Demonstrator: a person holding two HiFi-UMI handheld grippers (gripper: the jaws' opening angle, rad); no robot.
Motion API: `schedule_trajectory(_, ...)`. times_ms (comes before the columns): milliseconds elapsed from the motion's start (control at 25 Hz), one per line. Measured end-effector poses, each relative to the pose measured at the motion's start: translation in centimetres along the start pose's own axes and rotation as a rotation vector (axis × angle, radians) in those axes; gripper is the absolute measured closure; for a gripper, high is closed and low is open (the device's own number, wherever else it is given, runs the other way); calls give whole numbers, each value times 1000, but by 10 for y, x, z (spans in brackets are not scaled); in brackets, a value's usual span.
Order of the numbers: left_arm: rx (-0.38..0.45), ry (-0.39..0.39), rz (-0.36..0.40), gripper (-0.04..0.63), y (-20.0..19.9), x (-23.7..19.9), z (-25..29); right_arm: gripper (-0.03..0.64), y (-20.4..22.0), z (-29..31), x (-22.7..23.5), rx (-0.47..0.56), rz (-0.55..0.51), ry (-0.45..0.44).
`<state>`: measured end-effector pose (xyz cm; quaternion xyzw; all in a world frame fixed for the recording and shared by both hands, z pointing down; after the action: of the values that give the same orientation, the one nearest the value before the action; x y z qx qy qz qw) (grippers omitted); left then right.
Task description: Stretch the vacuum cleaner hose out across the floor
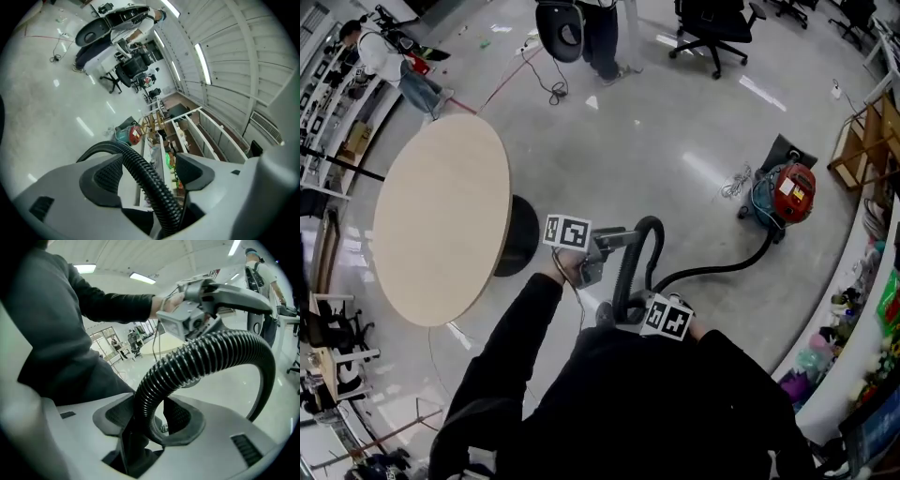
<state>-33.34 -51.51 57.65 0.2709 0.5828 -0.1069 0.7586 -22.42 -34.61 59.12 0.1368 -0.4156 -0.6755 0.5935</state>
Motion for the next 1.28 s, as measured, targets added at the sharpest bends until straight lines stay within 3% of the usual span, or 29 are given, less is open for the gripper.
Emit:
schedule_trajectory(120,-93,22,-9,249,10,-18,-8,419,-11,29,-21,-59,-12,17)
schedule_trajectory(240,-101,89,-91,249,27,-37,-32,416,-13,59,-40,-132,-38,33)
schedule_trajectory(320,-68,145,-163,269,36,-52,-47,414,-10,76,-51,-154,-41,49)
schedule_trajectory(400,2,203,-244,371,43,-63,-60,414,-9,89,-61,-158,-18,73)
schedule_trajectory(520,105,319,-320,373,57,-53,-83,414,-19,99,-80,-168,-8,92)
schedule_trajectory(600,121,374,-287,347,64,-36,-97,414,-26,106,-90,-170,-25,81)
schedule_trajectory(680,105,372,-253,239,72,-30,-102,414,-24,106,-96,-171,-34,72)
schedule_trajectory(800,39,206,-252,230,93,-49,-97,413,-10,97,-99,-168,-57,54)
schedule_trajectory(880,49,106,-335,215,116,-63,-90,413,3,90,-108,-165,-65,30)
schedule_trajectory(920,74,118,-399,216,130,-59,-82,411,10,84,-118,-167,-63,21)
schedule_trajectory(1000,123,238,-488,218,155,-33,-64,410,22,74,-139,-171,-86,2)
schedule_trajectory(1040,139,297,-482,256,163,-16,-57,411,25,71,-147,-170,-112,-5)
schedule_trajectory(1120,157,361,-394,347,172,17,-50,411,32,67,-159,-156,-163,-4)
schedule_trajectory(1280,182,389,-218,384,198,71,-48,409,65,51,-175,-86,-176,56)
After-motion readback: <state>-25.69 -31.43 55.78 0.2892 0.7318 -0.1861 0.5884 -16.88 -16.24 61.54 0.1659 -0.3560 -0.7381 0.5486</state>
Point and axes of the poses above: the fingertips, and each gripper's own axes: z forward along the fingers, x to its right, y out of its underside, the point moved 4 cm from there along -z, backward along the fingers, and after that the axes turned 11 degrees about y, right-handed, at the moved point
